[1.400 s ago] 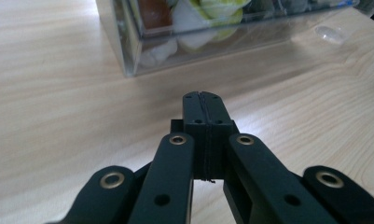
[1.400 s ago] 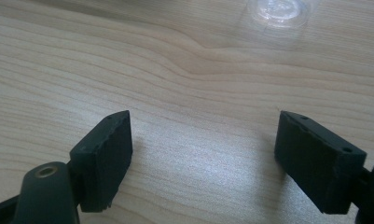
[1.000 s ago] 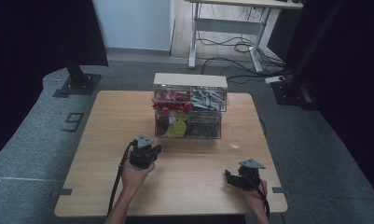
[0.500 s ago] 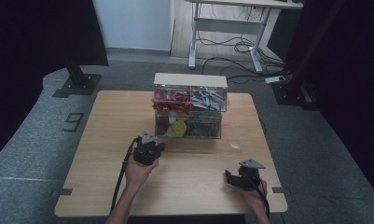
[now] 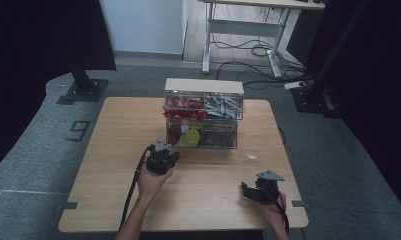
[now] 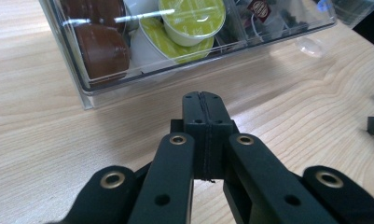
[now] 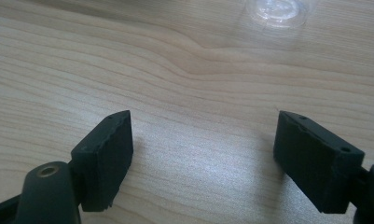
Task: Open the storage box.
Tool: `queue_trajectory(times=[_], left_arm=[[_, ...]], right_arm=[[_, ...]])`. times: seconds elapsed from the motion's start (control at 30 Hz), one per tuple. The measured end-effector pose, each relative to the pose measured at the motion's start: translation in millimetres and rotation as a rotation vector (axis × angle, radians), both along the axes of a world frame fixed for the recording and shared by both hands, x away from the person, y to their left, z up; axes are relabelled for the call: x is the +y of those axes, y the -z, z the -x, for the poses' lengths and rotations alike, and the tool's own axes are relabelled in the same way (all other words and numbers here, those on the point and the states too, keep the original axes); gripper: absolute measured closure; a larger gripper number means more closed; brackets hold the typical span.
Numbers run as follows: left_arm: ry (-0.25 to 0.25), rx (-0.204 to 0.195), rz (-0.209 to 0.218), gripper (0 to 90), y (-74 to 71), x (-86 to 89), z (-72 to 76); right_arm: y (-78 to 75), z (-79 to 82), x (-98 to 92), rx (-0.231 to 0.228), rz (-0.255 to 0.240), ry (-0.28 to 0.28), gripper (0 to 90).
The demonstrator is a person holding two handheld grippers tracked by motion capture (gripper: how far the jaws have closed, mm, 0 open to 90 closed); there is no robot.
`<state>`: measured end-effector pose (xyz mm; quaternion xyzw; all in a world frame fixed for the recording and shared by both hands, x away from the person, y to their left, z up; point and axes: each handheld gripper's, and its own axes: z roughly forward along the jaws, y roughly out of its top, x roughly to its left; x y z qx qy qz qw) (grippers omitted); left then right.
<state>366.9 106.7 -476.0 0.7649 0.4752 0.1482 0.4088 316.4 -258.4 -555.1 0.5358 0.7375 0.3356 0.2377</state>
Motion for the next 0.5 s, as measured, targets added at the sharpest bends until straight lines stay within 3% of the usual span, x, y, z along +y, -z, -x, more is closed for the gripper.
queue_trajectory(times=[0.5], left_arm=[[-0.016,0.032,0.009,90.0,14.4,-5.4,-19.9]], right_arm=[[0.0,0.0,-0.1,0.000,0.000,0.001,20.2]])
